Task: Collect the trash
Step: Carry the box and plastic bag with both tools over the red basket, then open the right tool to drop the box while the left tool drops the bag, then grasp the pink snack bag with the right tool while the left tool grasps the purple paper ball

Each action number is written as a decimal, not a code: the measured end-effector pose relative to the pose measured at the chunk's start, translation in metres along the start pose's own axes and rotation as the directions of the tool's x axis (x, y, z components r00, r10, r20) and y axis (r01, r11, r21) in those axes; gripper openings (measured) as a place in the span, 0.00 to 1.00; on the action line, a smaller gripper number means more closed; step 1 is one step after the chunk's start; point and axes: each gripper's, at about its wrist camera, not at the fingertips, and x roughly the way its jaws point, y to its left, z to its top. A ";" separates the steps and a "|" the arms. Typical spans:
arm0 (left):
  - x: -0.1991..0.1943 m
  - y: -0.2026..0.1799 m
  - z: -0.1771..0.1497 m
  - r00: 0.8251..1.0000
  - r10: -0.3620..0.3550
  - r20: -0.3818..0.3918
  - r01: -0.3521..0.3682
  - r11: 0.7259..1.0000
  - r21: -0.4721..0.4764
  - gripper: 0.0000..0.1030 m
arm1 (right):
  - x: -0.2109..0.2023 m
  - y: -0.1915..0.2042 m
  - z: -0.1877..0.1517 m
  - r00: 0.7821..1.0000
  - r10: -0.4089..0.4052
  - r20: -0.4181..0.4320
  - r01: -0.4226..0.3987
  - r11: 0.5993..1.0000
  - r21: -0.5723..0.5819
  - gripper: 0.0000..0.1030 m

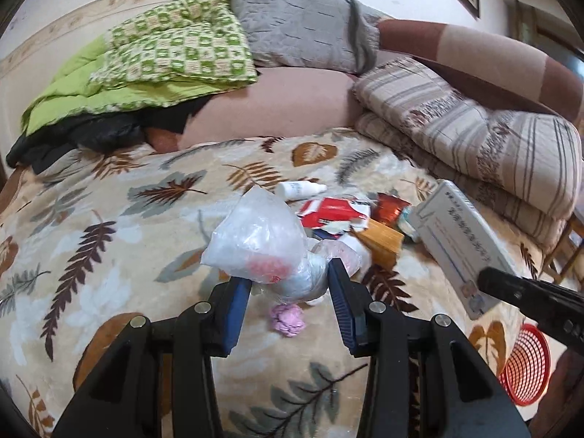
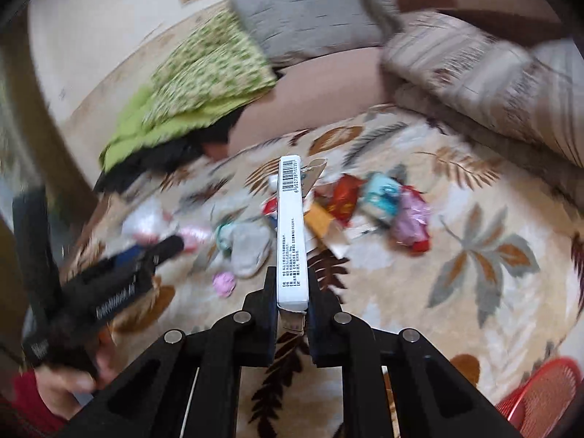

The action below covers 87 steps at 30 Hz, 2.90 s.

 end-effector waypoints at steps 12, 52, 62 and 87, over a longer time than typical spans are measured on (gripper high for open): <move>0.007 0.002 0.000 1.000 -0.010 -0.016 0.010 1.000 -0.012 0.41 | 0.013 -0.004 0.000 0.998 -0.067 -0.011 0.067 0.998 -0.002 0.13; -0.002 -0.368 -0.070 0.725 -0.519 -0.453 0.669 0.688 0.283 0.41 | -0.213 -0.250 -0.161 0.902 -0.422 -0.089 0.416 0.798 0.437 0.13; 0.020 -0.389 -0.080 0.660 -0.529 -0.534 0.699 0.693 0.177 0.63 | -0.211 -0.280 -0.184 0.888 -0.434 -0.154 0.447 0.730 0.517 0.31; -0.002 -0.080 0.022 0.937 -0.292 -0.191 0.298 0.955 0.003 0.66 | -0.113 -0.112 -0.060 0.971 -0.237 -0.038 0.240 0.962 0.133 0.47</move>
